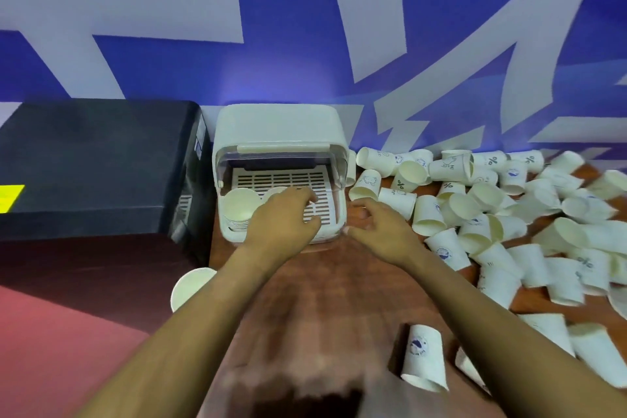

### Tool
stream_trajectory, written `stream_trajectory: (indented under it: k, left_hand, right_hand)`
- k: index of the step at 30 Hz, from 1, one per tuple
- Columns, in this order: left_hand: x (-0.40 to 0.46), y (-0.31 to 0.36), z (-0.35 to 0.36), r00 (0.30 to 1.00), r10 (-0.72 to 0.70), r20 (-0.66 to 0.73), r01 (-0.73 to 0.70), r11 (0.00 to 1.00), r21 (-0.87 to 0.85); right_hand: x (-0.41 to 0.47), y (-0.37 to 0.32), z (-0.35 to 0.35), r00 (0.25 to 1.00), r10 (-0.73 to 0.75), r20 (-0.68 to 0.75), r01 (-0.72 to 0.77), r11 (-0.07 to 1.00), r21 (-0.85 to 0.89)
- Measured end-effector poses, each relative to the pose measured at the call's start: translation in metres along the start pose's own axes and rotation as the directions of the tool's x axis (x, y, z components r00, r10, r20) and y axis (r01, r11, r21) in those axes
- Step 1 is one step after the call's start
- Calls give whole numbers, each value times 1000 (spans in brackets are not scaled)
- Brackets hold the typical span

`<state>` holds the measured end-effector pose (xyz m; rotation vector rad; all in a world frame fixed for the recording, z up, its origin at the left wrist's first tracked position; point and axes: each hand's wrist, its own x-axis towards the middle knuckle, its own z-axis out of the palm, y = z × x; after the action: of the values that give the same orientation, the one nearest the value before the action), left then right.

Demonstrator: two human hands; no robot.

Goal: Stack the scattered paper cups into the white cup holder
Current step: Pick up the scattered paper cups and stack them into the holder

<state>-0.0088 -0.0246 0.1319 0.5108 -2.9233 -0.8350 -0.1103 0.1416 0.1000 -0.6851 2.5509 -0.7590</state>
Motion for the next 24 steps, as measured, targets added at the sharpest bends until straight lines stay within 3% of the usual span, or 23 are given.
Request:
stream_trajectory:
  k: [14,24]
  left_hand:
    - [-23,144,107,976,-100,192,86,993,80]
    - [-57,167,186,838,-309,450,199,941,275]
  right_hand:
    - [-61,151,-94,999,31,-19,-31,999,17]
    - [-82,221,-88,988,109,106,-109,994,-3]
